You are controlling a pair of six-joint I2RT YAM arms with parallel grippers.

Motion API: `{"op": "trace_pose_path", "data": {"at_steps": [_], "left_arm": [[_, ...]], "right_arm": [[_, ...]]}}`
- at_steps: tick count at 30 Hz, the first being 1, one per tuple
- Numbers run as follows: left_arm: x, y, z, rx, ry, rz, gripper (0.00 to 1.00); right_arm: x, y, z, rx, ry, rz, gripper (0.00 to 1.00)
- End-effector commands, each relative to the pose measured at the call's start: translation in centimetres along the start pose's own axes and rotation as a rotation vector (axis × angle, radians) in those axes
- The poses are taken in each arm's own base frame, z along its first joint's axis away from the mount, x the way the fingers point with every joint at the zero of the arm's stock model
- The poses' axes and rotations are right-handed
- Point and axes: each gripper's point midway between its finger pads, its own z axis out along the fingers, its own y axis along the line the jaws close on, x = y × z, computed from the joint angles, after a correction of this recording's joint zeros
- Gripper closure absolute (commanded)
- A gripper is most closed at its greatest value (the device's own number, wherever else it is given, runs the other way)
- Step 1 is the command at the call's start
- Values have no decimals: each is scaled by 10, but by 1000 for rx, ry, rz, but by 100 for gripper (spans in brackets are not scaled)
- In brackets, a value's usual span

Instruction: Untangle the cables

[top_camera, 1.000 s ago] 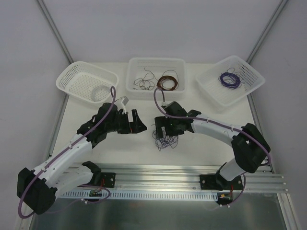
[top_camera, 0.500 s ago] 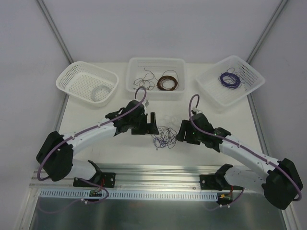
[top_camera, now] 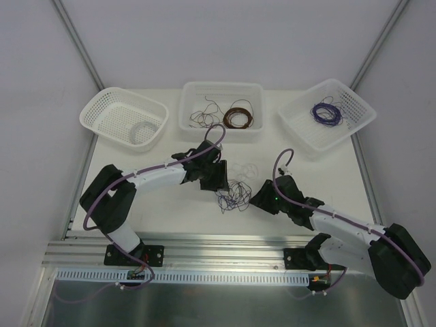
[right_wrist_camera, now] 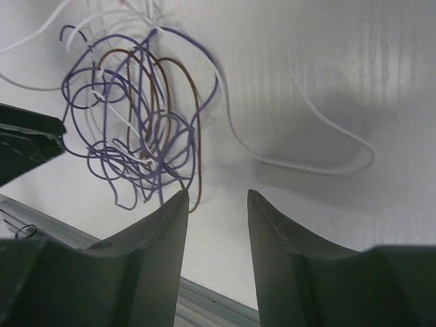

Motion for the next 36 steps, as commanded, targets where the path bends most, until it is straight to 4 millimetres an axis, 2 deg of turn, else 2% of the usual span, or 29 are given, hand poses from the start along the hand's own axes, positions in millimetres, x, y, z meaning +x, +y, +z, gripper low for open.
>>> {"op": "trace_pose_path", "data": {"at_steps": [1,6,10,14,21,26,28,32,35,36], "left_arm": [[-8,-13,2,16,-15,7,50],[-1,-9,12,-2,15,1,55],[2,-6,17,-14,28,-6,62],[3,-3,21,-29,31,-11,66],[7,6,28,-62,40,-29,73],[9,15,32,-96,37,-36,85],[9,19,33,-111,34,-38,90],[9,30,34,-141,29,-45,97],[8,41,34,-169,33,-60,100],[8,43,35,-174,36,-62,100]], "right_arm": [[-19,32,3,-116,-66,31,57],[-16,27,12,-92,-53,30,60],[-13,21,19,-65,-38,30,65],[-3,20,22,-70,9,26,71],[-1,25,25,-95,25,-2,79],[-1,24,23,-86,32,-24,91],[-3,22,18,-66,28,-50,99],[-13,20,0,-19,9,-117,99],[-35,20,-24,45,-47,-189,99],[-34,7,-33,109,-35,-212,99]]}}
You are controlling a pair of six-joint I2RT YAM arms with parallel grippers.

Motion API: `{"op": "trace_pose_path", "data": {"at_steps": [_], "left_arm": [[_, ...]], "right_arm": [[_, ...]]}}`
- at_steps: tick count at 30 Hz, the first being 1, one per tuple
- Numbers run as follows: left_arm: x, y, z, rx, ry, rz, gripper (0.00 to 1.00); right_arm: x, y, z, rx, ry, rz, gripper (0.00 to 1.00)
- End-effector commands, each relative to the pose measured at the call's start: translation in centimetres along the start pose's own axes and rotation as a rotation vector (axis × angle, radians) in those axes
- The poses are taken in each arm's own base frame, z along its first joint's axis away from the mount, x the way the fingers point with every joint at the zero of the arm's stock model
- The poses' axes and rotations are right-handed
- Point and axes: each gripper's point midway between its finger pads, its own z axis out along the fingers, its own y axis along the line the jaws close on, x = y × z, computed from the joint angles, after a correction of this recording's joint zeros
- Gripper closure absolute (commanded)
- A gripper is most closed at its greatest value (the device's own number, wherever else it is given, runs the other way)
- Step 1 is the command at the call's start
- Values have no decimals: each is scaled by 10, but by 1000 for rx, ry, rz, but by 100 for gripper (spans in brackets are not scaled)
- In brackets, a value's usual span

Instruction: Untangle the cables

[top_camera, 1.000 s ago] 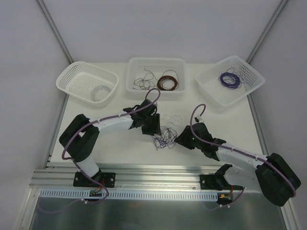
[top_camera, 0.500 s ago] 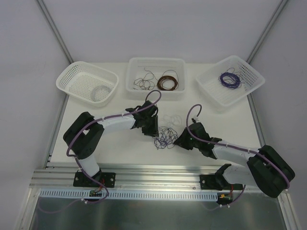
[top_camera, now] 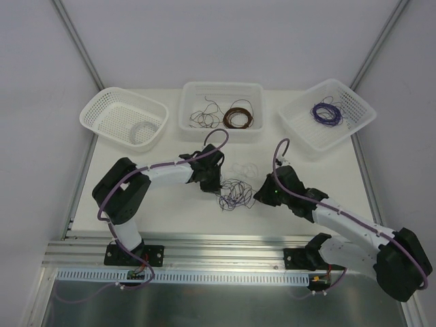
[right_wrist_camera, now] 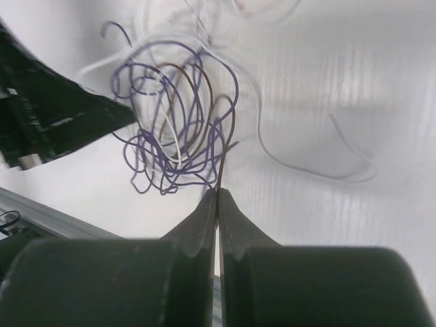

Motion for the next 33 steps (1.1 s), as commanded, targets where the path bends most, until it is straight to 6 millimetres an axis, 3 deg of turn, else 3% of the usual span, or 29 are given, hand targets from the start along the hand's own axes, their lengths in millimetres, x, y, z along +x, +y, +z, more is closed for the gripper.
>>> {"op": "trace_pose_path", "data": {"at_steps": [1,3,4,5,7,8,9,11,12,18,19,21,22,25,28,30,33], "left_arm": [[-1,18,4,-54,-1,-26,100],[-2,23,4,-65,0,-33,100],[-2,26,4,-70,4,-35,100],[-1,27,4,-71,4,-35,100],[0,30,5,-79,11,-38,100],[0,32,5,-83,12,-38,100],[1,33,6,-85,15,-38,100],[3,37,6,-93,21,-45,100],[3,38,6,-94,20,-45,100],[5,42,7,-100,28,-53,100],[6,42,7,-101,31,-53,100],[7,43,8,-103,36,-54,100],[7,43,8,-104,35,-54,100],[7,43,9,-102,37,-57,100],[7,39,7,-87,39,-61,100],[3,33,0,-62,26,-59,98],[-7,16,-19,8,-11,-42,88]], "right_arm": [[-34,-3,-39,97,-73,-134,99],[-41,-10,-58,151,-68,-171,99],[-48,-8,-67,155,-81,-189,99],[-68,8,-86,127,-129,-238,99],[-77,4,-108,177,-135,-294,99],[-99,22,-130,152,-196,-349,99],[-102,17,-142,191,-195,-380,99],[-117,27,-166,191,-235,-431,99],[-131,36,-187,185,-274,-471,99],[-165,72,-253,107,-409,-564,99],[-176,84,-275,74,-469,-581,99],[-184,94,-293,49,-516,-594,99],[-194,105,-314,18,-572,-605,99],[-203,122,-341,-48,-651,-620,99],[-209,137,-355,-117,-714,-624,99],[-209,143,-352,-145,-716,-628,99],[-202,145,-326,-157,-651,-627,99]]}}
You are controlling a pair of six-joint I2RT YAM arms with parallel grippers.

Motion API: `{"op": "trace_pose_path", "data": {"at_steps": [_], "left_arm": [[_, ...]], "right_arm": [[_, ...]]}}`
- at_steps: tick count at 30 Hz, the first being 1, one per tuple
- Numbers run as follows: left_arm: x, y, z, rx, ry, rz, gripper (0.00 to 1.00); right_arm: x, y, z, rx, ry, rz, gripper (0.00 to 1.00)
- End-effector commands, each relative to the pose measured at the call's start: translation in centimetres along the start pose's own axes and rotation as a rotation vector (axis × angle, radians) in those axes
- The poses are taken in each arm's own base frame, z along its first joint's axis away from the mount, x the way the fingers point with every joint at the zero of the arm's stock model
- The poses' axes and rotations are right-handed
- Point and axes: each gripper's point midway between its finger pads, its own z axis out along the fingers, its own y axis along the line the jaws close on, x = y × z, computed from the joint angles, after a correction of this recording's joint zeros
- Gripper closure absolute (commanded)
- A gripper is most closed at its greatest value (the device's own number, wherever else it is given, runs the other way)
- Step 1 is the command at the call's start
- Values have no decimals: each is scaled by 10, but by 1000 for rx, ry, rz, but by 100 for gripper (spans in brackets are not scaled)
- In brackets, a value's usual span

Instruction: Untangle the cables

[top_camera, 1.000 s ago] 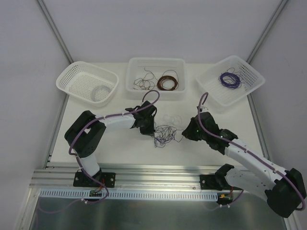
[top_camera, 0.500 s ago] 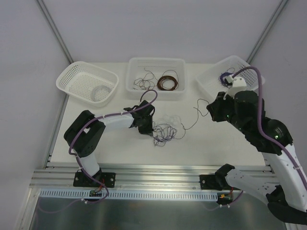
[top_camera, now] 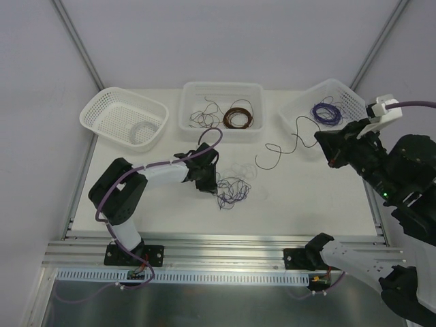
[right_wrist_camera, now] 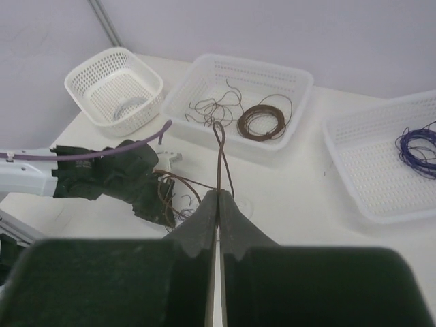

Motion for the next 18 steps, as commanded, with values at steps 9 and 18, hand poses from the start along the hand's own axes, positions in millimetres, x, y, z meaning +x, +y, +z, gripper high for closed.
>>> {"op": "trace_pose_path", "data": {"at_steps": [9,18], "left_arm": [[-33,-48,-105,234,-212,94,49],[-40,-85,-182,433,-457,423,43]], "right_arm": [[81,33,70,-135,189,52,99],[106,55,92,-230,266,94,99]]}}
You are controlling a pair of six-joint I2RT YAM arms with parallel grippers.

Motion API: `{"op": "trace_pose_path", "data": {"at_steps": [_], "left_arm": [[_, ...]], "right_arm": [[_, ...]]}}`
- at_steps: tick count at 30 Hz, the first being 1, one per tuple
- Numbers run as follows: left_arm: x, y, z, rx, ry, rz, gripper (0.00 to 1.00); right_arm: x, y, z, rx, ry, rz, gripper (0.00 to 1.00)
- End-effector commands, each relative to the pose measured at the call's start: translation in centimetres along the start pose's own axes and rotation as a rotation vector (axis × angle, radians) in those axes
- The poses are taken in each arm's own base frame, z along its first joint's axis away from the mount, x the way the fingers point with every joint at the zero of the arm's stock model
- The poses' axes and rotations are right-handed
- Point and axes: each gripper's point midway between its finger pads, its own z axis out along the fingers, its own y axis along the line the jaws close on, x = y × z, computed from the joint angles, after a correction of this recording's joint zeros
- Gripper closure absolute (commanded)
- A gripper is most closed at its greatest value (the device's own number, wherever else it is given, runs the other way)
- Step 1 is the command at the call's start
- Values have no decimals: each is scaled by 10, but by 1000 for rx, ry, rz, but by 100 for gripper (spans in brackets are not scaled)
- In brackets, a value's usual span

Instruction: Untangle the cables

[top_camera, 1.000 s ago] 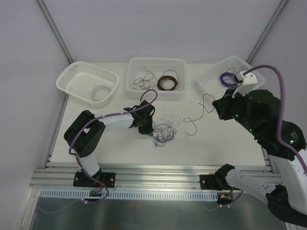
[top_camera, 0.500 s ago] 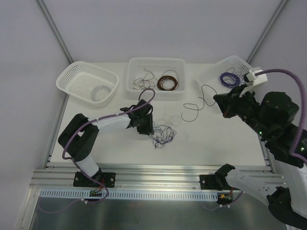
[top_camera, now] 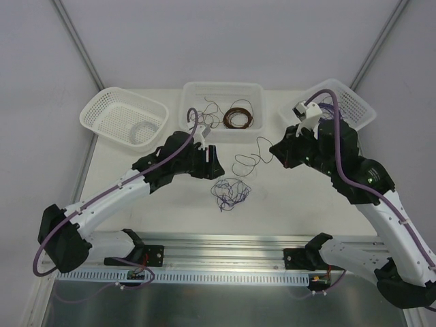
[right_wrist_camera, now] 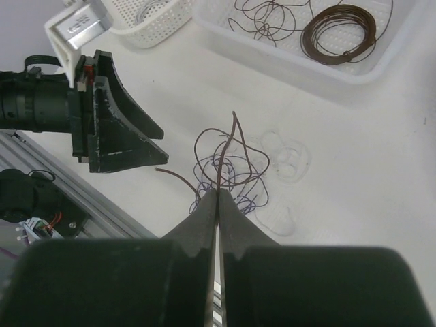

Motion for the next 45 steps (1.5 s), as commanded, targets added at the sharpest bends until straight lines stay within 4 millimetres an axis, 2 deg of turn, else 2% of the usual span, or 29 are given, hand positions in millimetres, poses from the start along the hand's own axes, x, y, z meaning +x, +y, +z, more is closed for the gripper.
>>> {"op": "trace_pose_path", "data": {"at_steps": [1,8,13,18,22,26,27,29,30,31,33,34,36,39,40,42,43,44,45], "left_arm": [[-22,-32,-26,142,-134,207,43],[-33,-55,-38,225,-256,443,36],[-35,-76,-43,304,-303,625,30],[-22,-88,-38,379,-269,708,28],[-16,-87,-25,373,-236,714,30],[-14,-85,-14,356,-215,709,41],[-12,-85,-12,354,-208,707,52],[-14,-87,-12,355,-211,696,65],[-14,-88,-12,358,-209,693,77],[-14,-87,-12,355,-210,691,85],[-17,-87,-14,346,-221,689,97],[-17,-86,-15,340,-224,688,100],[-18,-84,-18,334,-234,686,100],[-21,-78,-22,297,-257,675,100],[-22,-74,-21,276,-261,671,100],[-28,-66,-19,220,-273,660,100],[-32,-64,-20,201,-268,652,100],[-40,-62,-20,184,-281,645,100],[-37,-56,-15,164,-246,640,100]], "right_arm": [[-15,18,7,-95,-51,23,99],[-13,45,16,-236,-25,88,99],[-12,51,17,-270,-17,108,99],[-15,57,16,-296,-21,123,99],[-16,61,14,-322,-22,134,99],[-16,63,13,-329,-22,138,99],[-16,63,12,-331,-23,139,99],[-14,62,12,-325,-22,137,99],[-13,60,12,-319,-23,138,99],[-12,58,13,-308,-24,139,99],[-6,54,15,-290,-13,144,99],[-5,52,16,-280,-17,145,99],[1,49,17,-266,-12,150,99],[11,37,19,-211,-2,156,87],[12,31,20,-176,-8,158,76],[15,23,18,-137,-9,155,64],[19,17,17,-107,-7,146,50],[21,14,15,-90,-8,144,42],[23,9,13,-67,-4,139,28]]}}
